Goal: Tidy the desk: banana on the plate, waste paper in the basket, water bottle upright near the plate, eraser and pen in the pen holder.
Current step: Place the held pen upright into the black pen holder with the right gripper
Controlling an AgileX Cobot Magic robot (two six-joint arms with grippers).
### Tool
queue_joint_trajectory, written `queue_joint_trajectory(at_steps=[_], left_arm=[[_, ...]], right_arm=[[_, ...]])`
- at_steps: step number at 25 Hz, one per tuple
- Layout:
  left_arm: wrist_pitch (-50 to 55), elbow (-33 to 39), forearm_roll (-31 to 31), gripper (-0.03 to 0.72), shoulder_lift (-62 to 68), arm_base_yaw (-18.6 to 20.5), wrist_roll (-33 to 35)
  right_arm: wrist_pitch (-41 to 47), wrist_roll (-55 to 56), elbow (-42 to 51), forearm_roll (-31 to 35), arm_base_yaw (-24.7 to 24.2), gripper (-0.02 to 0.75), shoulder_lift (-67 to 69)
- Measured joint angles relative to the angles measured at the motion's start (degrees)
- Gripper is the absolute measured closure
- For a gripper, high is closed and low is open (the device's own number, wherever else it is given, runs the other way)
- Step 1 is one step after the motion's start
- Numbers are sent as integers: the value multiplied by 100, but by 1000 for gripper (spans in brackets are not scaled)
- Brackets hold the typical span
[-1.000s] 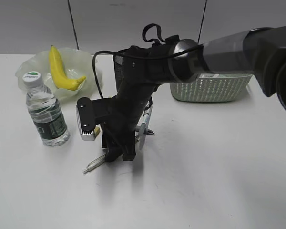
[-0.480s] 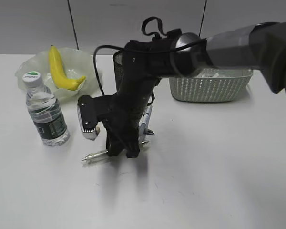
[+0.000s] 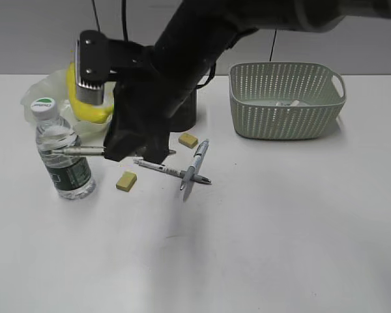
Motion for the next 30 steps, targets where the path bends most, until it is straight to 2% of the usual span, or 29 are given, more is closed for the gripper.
queue_joint_trajectory(at_steps=[3, 6, 10, 13, 16, 20, 24, 30], left_arm=[[0, 0, 0, 234, 0, 0, 0], [0, 0, 0, 234, 0, 0, 0], [0, 0, 0, 234, 0, 0, 0], [0, 0, 0, 234, 0, 0, 0], [0, 0, 0, 234, 0, 0, 0], [0, 0, 0, 236, 0, 0, 0], [0, 0, 0, 236, 0, 0, 0], [0, 0, 5, 236, 0, 0, -6]], right_arm=[[-38, 8, 0, 359, -66, 629, -267], [-259, 24, 0, 1071, -274, 629, -489], [-660, 16, 0, 2333, -988, 629, -597], [-1111, -196, 5, 3006, -1514, 629, -597], [-1504, -716, 5, 3649, -1769, 629, -584], [-2004, -1624, 5, 5067, -1818, 629, -324], [-2091, -2763, 5, 6607, -1818, 629, 236], [-2140, -3347, 5, 6956, -1818, 629, 792]])
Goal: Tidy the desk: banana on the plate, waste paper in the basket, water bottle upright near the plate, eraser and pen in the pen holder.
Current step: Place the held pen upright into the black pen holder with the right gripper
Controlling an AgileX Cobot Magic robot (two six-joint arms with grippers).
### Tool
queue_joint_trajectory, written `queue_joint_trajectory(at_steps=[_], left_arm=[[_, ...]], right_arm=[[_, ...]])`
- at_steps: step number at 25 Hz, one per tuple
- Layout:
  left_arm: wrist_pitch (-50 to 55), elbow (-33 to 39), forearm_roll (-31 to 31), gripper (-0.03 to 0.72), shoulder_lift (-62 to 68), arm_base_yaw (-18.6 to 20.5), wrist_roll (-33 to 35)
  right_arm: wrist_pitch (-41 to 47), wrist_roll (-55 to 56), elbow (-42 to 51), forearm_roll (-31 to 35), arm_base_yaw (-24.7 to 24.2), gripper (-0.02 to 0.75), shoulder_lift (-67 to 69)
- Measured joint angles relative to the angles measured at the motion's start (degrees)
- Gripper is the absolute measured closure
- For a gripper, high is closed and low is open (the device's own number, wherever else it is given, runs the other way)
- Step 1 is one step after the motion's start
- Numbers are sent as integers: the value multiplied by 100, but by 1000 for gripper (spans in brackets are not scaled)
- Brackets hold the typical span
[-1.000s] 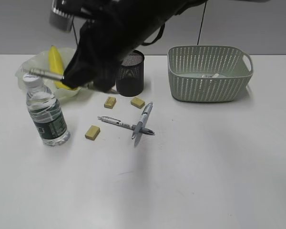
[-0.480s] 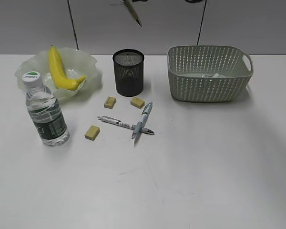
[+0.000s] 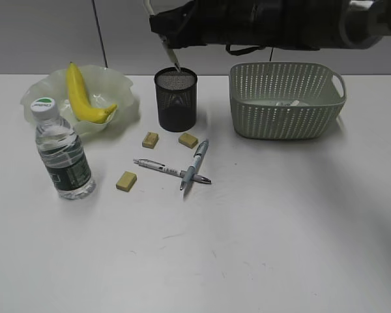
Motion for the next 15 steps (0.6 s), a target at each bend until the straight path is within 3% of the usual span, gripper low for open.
queue_joint_trajectory(at_steps=[15], left_arm=[[0, 0, 17, 237, 0, 0, -17]], right_arm=[[-369, -544, -591, 53, 0, 629, 624]])
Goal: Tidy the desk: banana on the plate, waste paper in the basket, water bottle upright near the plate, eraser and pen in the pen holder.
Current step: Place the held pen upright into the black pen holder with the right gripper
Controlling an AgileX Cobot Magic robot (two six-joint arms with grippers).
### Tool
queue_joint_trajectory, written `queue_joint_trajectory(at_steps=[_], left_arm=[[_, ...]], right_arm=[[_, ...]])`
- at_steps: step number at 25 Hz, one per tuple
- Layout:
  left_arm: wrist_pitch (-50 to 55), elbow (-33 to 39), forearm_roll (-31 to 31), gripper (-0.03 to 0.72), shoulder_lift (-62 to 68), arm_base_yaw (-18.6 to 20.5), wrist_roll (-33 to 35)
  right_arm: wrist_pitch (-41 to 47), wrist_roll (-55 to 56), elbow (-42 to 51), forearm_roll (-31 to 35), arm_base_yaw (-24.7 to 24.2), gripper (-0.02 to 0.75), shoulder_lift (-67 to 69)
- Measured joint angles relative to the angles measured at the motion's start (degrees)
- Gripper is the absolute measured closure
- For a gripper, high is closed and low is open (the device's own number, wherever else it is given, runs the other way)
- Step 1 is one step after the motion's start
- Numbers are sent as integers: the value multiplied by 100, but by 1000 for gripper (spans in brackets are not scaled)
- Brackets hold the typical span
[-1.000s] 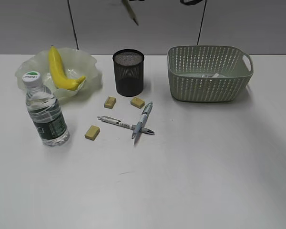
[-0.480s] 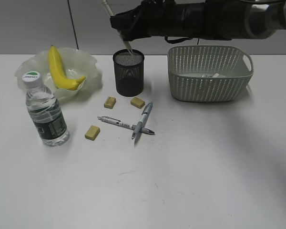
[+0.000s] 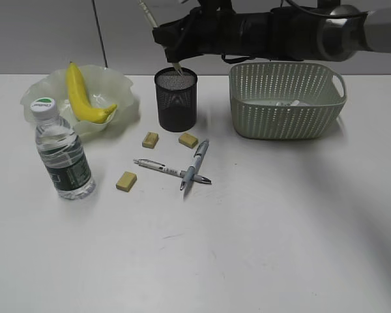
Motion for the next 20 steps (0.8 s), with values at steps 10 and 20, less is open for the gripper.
queue_joint_trajectory(at_steps=[10, 20], left_arm=[[0, 0, 5, 238, 0, 0, -1], [0, 0, 5, 238, 0, 0, -6]], right_arm=[[-84, -13, -420, 7, 0, 629, 426], [-360, -13, -439, 7, 0, 629, 477]])
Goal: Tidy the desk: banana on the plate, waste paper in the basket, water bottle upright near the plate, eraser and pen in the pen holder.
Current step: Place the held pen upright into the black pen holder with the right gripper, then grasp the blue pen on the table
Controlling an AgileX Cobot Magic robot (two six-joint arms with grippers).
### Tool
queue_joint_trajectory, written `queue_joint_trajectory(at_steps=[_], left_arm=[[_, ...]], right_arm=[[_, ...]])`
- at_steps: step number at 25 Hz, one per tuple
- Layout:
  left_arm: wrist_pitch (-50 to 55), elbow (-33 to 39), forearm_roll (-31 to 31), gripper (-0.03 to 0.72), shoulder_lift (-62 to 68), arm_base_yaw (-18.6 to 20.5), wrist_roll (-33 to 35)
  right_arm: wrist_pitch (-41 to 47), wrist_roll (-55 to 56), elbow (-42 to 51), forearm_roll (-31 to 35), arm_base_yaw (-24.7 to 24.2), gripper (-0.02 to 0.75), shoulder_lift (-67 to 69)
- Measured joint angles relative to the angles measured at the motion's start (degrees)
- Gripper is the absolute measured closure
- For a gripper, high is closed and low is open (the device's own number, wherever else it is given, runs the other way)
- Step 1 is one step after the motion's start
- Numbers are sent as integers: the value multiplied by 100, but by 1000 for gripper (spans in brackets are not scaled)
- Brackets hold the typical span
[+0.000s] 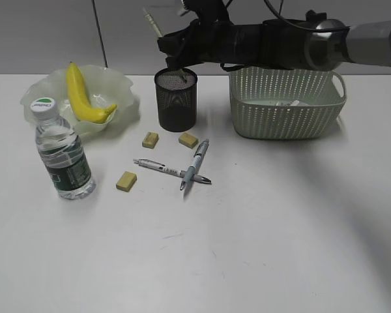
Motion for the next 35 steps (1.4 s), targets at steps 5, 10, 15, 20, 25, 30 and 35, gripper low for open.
queue_joint_trajectory(at_steps=[5, 10, 15, 20, 25, 30, 35], left_arm=[[0, 0, 0, 238, 0, 0, 0], [0, 0, 0, 238, 0, 0, 0], [0, 0, 0, 239, 0, 0, 0], [0, 0, 0, 240, 0, 0, -5], [0, 0, 0, 240, 0, 0, -11], [0, 0, 0, 240, 0, 0, -11], [0, 0, 0, 240, 0, 0, -11]], right_arm=[[0, 21, 0, 0, -7, 538, 0], [11, 42, 0, 0, -7, 416, 0], [48, 270, 0, 0, -7, 404, 0], [49, 689, 0, -5, -7, 401, -156], [76, 2367, 0, -1398, -7, 400, -567], [462, 5522, 0, -4580, -7, 400, -1044], [1490, 8049, 0, -7213, -7, 400, -1545]])
